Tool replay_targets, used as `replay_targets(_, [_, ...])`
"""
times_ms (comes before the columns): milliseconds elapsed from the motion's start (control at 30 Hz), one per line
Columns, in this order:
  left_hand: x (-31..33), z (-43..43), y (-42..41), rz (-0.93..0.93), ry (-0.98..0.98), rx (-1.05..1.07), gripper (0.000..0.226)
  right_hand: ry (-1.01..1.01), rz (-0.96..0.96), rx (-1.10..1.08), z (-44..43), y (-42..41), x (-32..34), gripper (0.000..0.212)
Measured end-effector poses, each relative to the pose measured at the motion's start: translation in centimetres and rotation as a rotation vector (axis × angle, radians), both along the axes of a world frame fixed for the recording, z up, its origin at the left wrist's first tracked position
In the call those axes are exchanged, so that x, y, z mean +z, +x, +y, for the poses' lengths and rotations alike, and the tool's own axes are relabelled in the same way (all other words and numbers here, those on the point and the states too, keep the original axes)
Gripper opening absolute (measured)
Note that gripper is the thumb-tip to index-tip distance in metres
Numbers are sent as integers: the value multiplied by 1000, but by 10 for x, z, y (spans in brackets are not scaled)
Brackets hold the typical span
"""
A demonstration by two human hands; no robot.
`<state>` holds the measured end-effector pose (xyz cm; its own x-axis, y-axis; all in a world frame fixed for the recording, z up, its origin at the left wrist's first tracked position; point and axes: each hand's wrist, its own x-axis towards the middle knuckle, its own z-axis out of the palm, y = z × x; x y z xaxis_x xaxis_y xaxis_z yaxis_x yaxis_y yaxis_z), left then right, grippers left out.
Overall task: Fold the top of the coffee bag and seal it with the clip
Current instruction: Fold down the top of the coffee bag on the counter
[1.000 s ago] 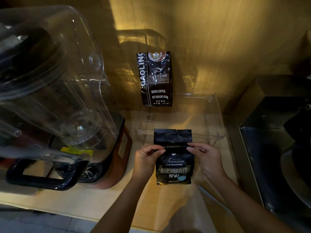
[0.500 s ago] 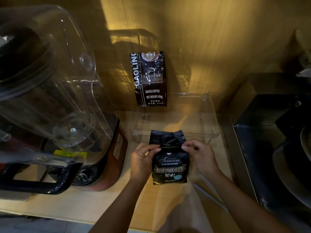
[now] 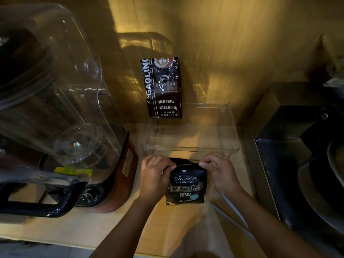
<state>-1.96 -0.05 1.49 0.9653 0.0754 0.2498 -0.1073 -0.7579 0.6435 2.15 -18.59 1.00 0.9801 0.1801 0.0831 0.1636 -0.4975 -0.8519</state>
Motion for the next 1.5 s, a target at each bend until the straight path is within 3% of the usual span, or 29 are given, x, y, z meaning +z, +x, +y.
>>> replay_targets(133, [11, 0, 6, 0, 207, -152, 16, -17, 31, 18, 2, 1, 1, 16])
replay_targets(267, [9, -15, 10, -52, 275, -253, 12, -36, 14, 67, 2, 0, 5, 31])
replay_targets(533, [6, -29, 20, -41, 157, -273, 4, 7, 29, 109, -5, 0, 3, 5])
replay_targets(700, [6, -31, 21, -25, 106, -270, 4, 138, 131, 61, -13, 0, 3, 13])
replay_targets(933, [5, -29, 21, -20, 72, -279, 4, 89, 79, 46, -12, 1, 3, 22])
replay_targets(1133, [6, -30, 20, -50, 184, -298, 8, 55, 58, 33, -12, 4, 2, 9])
replay_targets(1367, [13, -41, 22, -95, 321, -374, 7, 53, 55, 39, -14, 3, 3, 9])
replay_targets(1500, [13, -46, 24, -70, 260, -388, 4, 32, 45, 59, -14, 3, 3, 6])
